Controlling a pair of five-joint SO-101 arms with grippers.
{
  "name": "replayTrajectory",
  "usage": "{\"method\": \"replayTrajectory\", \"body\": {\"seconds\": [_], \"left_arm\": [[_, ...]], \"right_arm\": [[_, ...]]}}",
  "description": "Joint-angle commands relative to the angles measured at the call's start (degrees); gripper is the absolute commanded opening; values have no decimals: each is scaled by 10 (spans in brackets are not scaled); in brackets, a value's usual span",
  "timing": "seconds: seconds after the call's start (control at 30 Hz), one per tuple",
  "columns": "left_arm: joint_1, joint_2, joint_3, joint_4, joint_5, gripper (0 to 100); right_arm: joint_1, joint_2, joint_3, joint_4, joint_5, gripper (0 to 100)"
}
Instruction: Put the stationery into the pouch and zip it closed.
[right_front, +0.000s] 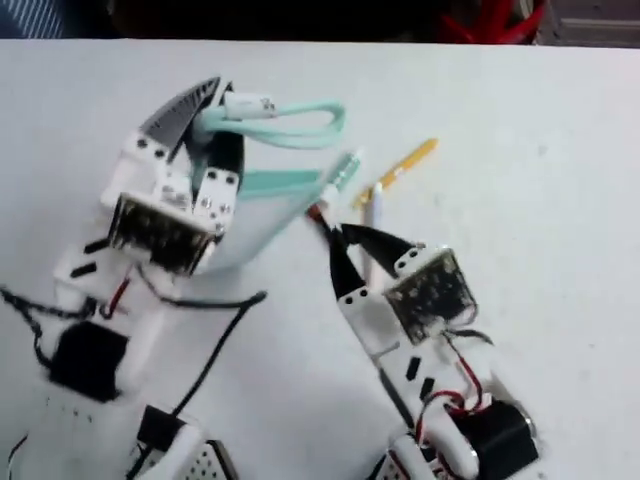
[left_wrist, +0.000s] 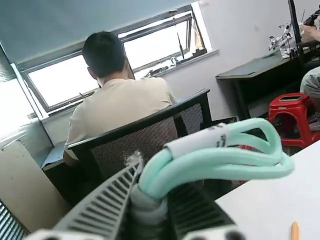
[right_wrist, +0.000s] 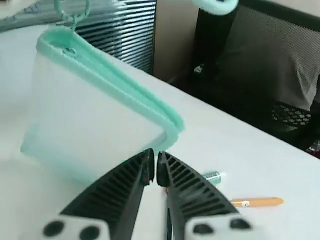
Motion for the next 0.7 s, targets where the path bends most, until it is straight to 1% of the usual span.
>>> {"method": "replayTrajectory", "body": {"seconds": [0.0, 0.13, 0.27, 0.37, 0.47, 0.6, 0.67], "left_arm": [[15, 76, -98, -26, -1, 21], [26, 184, -202, -33, -7, 22], [30, 306, -310, -53, -3, 22], [58, 356, -371, -40, -2, 22], [73, 361, -375, -9, -2, 22], [45, 358, -321, 6, -2, 22], [36, 335, -279, 28, -3, 23]], "right_arm": [[0, -6, 47, -21, 0, 18], [5, -23, 122, -64, 0, 18], [0, -80, 234, -118, 1, 18], [3, -134, 288, -152, 4, 18], [6, -181, 305, -149, 4, 17], [5, -196, 305, -129, 4, 17], [6, -195, 305, -129, 5, 17]]}}
